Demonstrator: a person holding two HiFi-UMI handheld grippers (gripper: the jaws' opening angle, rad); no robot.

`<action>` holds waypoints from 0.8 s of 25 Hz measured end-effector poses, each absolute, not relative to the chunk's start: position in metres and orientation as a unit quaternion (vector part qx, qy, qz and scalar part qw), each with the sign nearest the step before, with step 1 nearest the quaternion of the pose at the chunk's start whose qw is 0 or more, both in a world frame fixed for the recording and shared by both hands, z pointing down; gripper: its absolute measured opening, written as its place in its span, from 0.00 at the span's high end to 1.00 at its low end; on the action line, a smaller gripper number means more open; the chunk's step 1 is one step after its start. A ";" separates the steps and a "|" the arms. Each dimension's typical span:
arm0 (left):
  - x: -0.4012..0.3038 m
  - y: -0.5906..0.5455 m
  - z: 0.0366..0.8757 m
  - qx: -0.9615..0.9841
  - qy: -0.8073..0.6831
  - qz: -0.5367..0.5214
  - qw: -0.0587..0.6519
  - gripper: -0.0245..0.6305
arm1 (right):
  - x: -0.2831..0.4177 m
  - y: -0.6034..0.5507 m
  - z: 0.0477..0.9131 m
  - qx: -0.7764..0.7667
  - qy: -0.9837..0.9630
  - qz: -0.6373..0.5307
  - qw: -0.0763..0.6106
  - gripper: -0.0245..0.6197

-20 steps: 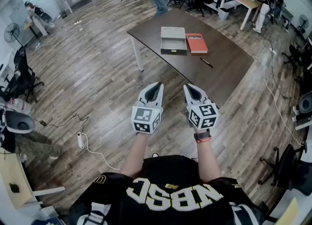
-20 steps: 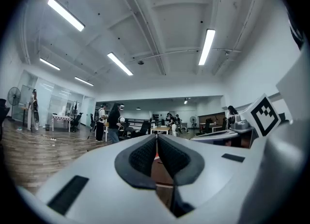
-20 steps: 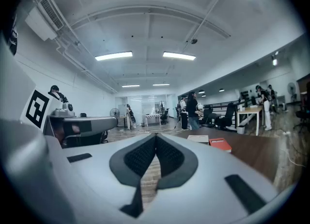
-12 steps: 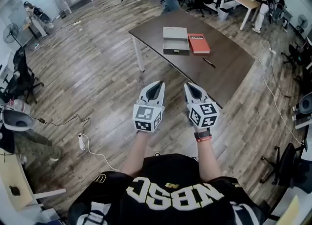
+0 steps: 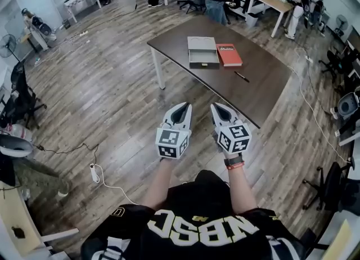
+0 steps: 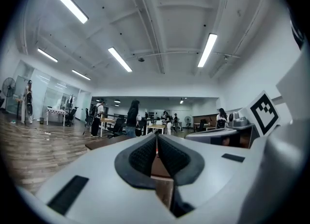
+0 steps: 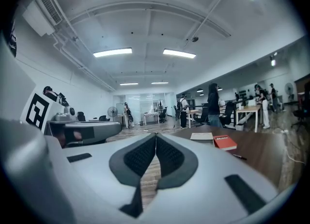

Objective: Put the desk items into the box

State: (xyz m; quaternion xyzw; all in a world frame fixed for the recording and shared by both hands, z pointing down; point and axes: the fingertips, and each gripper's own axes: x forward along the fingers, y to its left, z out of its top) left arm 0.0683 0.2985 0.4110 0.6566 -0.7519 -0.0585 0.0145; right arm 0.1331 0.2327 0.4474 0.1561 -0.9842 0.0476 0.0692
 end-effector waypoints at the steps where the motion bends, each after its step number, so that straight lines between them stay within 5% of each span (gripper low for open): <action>1: 0.067 0.296 0.416 0.658 -0.750 -0.056 0.020 0.93 | 0.131 0.230 0.448 0.159 -0.983 0.051 0.070 0.95; 20: -0.035 0.152 0.426 0.645 -0.762 -0.047 0.025 0.93 | 0.025 0.080 0.468 0.145 -0.983 0.094 0.064 0.94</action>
